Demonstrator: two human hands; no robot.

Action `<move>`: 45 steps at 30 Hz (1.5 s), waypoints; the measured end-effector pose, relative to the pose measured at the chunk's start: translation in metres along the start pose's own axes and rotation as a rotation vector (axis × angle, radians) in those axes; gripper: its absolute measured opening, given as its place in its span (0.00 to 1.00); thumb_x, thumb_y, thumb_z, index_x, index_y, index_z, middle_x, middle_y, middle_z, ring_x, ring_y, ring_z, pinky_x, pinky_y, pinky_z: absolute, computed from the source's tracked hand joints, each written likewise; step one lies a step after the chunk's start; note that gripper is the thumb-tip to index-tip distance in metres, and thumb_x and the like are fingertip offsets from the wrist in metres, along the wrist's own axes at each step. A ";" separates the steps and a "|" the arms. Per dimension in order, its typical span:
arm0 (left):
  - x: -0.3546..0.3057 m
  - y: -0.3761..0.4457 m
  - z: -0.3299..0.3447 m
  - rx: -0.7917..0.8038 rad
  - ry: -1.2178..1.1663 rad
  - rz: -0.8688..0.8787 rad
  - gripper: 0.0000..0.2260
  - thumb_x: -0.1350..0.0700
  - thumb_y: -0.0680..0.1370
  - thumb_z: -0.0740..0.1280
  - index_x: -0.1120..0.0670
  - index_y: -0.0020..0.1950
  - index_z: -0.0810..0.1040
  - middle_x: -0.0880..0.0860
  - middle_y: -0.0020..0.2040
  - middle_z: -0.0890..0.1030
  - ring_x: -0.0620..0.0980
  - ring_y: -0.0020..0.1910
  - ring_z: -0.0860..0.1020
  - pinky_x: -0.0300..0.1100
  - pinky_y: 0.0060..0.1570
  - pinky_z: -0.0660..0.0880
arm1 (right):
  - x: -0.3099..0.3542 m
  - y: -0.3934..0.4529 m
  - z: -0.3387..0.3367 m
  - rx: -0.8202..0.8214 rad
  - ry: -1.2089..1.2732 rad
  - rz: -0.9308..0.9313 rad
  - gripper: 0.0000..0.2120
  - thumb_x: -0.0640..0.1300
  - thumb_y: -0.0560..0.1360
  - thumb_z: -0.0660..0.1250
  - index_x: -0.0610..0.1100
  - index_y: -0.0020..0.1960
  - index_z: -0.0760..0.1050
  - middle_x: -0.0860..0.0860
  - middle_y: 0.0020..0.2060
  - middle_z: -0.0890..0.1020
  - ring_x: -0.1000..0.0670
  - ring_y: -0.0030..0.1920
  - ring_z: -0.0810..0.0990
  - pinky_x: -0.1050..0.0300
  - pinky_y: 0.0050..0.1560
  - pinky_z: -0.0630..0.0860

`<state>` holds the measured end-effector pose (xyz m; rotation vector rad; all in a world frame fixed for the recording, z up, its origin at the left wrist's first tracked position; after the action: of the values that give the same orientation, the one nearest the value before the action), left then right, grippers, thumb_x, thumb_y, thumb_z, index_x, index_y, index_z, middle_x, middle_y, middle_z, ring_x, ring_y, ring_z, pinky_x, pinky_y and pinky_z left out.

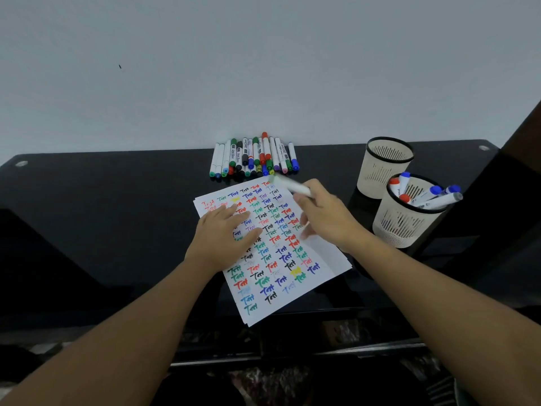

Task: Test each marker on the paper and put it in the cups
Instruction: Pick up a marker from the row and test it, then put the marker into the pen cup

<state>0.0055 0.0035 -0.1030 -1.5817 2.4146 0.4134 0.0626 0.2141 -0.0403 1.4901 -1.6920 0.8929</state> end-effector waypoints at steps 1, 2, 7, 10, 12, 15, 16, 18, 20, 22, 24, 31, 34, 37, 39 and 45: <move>0.001 0.000 0.000 -0.002 -0.001 0.003 0.33 0.26 0.77 0.55 0.42 0.77 0.69 0.48 0.80 0.64 0.50 0.80 0.57 0.55 0.79 0.52 | 0.002 -0.002 0.000 0.006 -0.010 0.002 0.09 0.54 0.87 0.58 0.54 0.64 0.70 0.47 0.42 0.80 0.51 0.36 0.81 0.53 0.39 0.85; 0.001 0.001 0.001 -0.002 0.001 0.004 0.35 0.25 0.76 0.53 0.42 0.77 0.69 0.48 0.80 0.64 0.51 0.80 0.57 0.56 0.79 0.52 | 0.003 -0.003 -0.002 0.006 -0.014 0.015 0.11 0.57 0.87 0.56 0.56 0.66 0.70 0.48 0.41 0.79 0.52 0.37 0.78 0.57 0.36 0.83; 0.001 0.001 -0.002 -0.014 -0.005 0.003 0.40 0.23 0.72 0.48 0.42 0.76 0.70 0.49 0.80 0.65 0.51 0.80 0.59 0.56 0.79 0.54 | -0.002 -0.008 -0.012 -0.007 0.276 0.207 0.15 0.62 0.85 0.57 0.58 0.67 0.73 0.52 0.32 0.69 0.53 0.32 0.67 0.56 0.36 0.74; 0.001 0.000 -0.002 -0.021 -0.016 0.002 0.40 0.23 0.71 0.48 0.42 0.76 0.71 0.49 0.79 0.66 0.51 0.80 0.59 0.55 0.79 0.54 | 0.000 -0.013 -0.021 -0.007 0.343 0.245 0.14 0.62 0.84 0.59 0.59 0.64 0.75 0.54 0.26 0.66 0.54 0.29 0.64 0.59 0.34 0.72; 0.002 0.000 -0.001 -0.014 -0.020 -0.004 0.38 0.24 0.73 0.51 0.42 0.76 0.71 0.49 0.79 0.66 0.51 0.80 0.59 0.55 0.79 0.54 | -0.001 -0.020 -0.025 0.001 0.444 0.298 0.15 0.63 0.84 0.60 0.59 0.66 0.75 0.53 0.26 0.64 0.54 0.27 0.62 0.61 0.30 0.71; 0.003 0.002 0.001 -0.014 -0.007 -0.003 0.30 0.29 0.78 0.58 0.42 0.76 0.71 0.49 0.80 0.65 0.51 0.80 0.59 0.54 0.79 0.53 | -0.005 -0.029 -0.027 0.038 0.753 0.375 0.17 0.63 0.84 0.61 0.56 0.65 0.79 0.53 0.27 0.61 0.56 0.25 0.57 0.62 0.27 0.71; 0.003 0.002 0.001 -0.016 -0.010 -0.002 0.29 0.30 0.79 0.59 0.42 0.76 0.71 0.49 0.80 0.65 0.51 0.80 0.59 0.54 0.79 0.54 | -0.002 -0.030 -0.032 0.032 0.805 0.348 0.17 0.61 0.84 0.62 0.54 0.65 0.80 0.53 0.27 0.61 0.56 0.25 0.58 0.63 0.28 0.71; 0.003 0.002 0.002 -0.019 -0.020 0.002 0.29 0.30 0.78 0.59 0.43 0.76 0.71 0.49 0.79 0.66 0.51 0.80 0.59 0.55 0.79 0.54 | 0.003 -0.029 -0.051 -0.062 0.669 0.218 0.14 0.56 0.84 0.64 0.49 0.63 0.80 0.52 0.29 0.65 0.55 0.28 0.63 0.62 0.32 0.73; 0.003 0.002 0.001 -0.026 -0.029 0.010 0.31 0.29 0.78 0.58 0.43 0.76 0.72 0.49 0.79 0.66 0.52 0.80 0.60 0.56 0.79 0.55 | 0.013 -0.032 -0.071 -0.175 0.414 0.091 0.13 0.55 0.83 0.66 0.47 0.59 0.82 0.49 0.34 0.72 0.54 0.33 0.69 0.58 0.38 0.76; 0.004 0.003 0.001 -0.027 -0.027 0.008 0.30 0.30 0.78 0.59 0.43 0.76 0.72 0.49 0.79 0.66 0.52 0.80 0.60 0.56 0.78 0.55 | 0.022 -0.036 -0.086 -0.246 0.209 -0.015 0.16 0.57 0.83 0.67 0.45 0.53 0.83 0.45 0.38 0.75 0.51 0.37 0.72 0.51 0.42 0.75; 0.005 0.003 0.001 -0.025 -0.023 0.004 0.29 0.31 0.79 0.60 0.43 0.76 0.72 0.49 0.79 0.66 0.51 0.80 0.60 0.55 0.78 0.55 | 0.031 -0.043 -0.102 -0.331 0.035 -0.103 0.16 0.56 0.83 0.66 0.44 0.49 0.82 0.46 0.36 0.76 0.45 0.37 0.74 0.44 0.43 0.78; 0.005 0.004 0.001 -0.034 -0.025 0.000 0.28 0.33 0.79 0.62 0.45 0.75 0.73 0.50 0.78 0.68 0.52 0.79 0.62 0.55 0.78 0.57 | 0.044 -0.066 -0.158 -0.560 -0.315 -0.182 0.09 0.53 0.84 0.64 0.47 0.55 0.74 0.55 0.38 0.80 0.55 0.41 0.80 0.56 0.42 0.75; 0.004 0.005 0.001 -0.027 -0.018 0.002 0.28 0.33 0.79 0.62 0.45 0.75 0.73 0.50 0.78 0.68 0.52 0.79 0.62 0.55 0.78 0.57 | 0.038 -0.073 -0.180 -0.618 -0.409 -0.129 0.10 0.55 0.84 0.62 0.48 0.52 0.72 0.55 0.36 0.78 0.54 0.38 0.79 0.51 0.39 0.74; 0.004 0.005 0.001 -0.023 -0.014 -0.003 0.28 0.34 0.79 0.62 0.45 0.75 0.73 0.50 0.78 0.67 0.52 0.79 0.62 0.54 0.78 0.57 | 0.031 -0.080 -0.199 -0.660 -0.450 -0.080 0.12 0.54 0.84 0.61 0.46 0.52 0.72 0.54 0.37 0.79 0.50 0.39 0.80 0.44 0.45 0.78; 0.004 0.004 0.001 -0.020 -0.014 -0.009 0.27 0.34 0.79 0.62 0.45 0.75 0.73 0.50 0.78 0.67 0.51 0.79 0.62 0.54 0.78 0.56 | 0.024 -0.083 -0.206 -0.666 -0.468 -0.049 0.11 0.54 0.83 0.62 0.46 0.51 0.72 0.54 0.36 0.79 0.49 0.39 0.80 0.41 0.49 0.79; 0.002 0.002 -0.001 -0.021 -0.029 -0.017 0.27 0.35 0.79 0.63 0.45 0.76 0.72 0.49 0.79 0.67 0.51 0.79 0.61 0.54 0.79 0.56 | 0.005 -0.081 -0.208 -0.582 -0.550 0.041 0.09 0.57 0.81 0.65 0.52 0.47 0.73 0.58 0.38 0.79 0.53 0.41 0.80 0.39 0.58 0.78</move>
<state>0.0024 0.0022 -0.1028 -1.5929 2.3809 0.4567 0.1559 0.3812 0.0758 1.3499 -2.1315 -0.0387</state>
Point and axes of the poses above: each hand's wrist, its own y-axis towards the middle knuckle, its own z-axis out of the palm, x = y × z, the point moved 10 cm from there along y, towards the middle knuckle
